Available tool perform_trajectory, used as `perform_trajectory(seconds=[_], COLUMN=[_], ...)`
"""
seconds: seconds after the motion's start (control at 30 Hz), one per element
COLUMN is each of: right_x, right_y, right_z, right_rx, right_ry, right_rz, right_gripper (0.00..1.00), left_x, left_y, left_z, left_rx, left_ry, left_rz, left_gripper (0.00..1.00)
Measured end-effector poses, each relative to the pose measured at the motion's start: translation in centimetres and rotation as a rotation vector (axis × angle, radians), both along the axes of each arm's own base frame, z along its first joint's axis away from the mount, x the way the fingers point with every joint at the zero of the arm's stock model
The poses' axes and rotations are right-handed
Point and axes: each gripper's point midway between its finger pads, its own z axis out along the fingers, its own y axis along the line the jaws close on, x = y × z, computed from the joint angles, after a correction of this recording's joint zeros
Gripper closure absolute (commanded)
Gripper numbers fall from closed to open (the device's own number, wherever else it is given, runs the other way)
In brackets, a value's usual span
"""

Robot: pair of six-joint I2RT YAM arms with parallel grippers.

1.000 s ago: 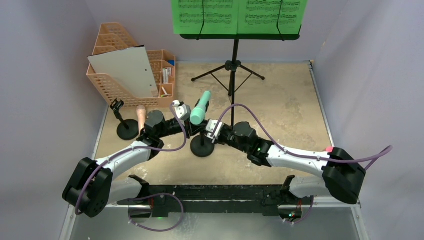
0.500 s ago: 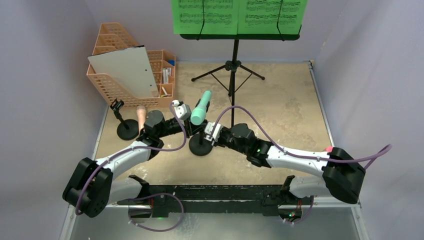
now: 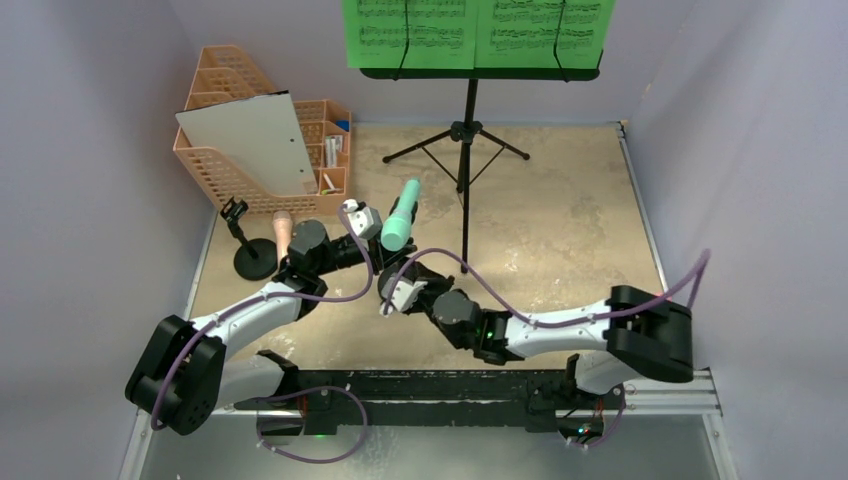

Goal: Pack up the instrument practice props
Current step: Unscrew the knob on the microphone stand.

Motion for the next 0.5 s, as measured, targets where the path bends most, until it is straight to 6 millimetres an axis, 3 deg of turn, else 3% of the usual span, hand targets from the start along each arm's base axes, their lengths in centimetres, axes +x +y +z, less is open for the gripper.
perform_trajectory(seconds=[0.07, 0.2, 0.33, 0.5], right_x=[0.1, 0.1, -0.1, -1.1], right_y=[0.1, 0.1, -0.2, -1.4], right_z=[-0.1, -0.3, -0.6, -3.3], right_rx=[-0.023, -0.039, -0.055, -0.128], right_ry=[-0.053, -0.119, -0.113, -0.036], right_rz=[-0.043, -0.095, -0.094, -0.058], right_gripper=[0.99, 0.77, 0.63, 0.54], left_x=[0.1, 0.3, 0.2, 0.2], left_y=[0.1, 0.1, 0.1, 0.1], left_z=[0.0, 0.0, 0.0, 0.0], left_rx=[0.001, 0.001, 0.001, 0.001], left_ry=[-0.002, -0.002, -0.002, 0.001], left_rz=[0.007, 0.013, 0.011, 0.013], left_gripper=[1.0, 1.0, 1.0, 1.0])
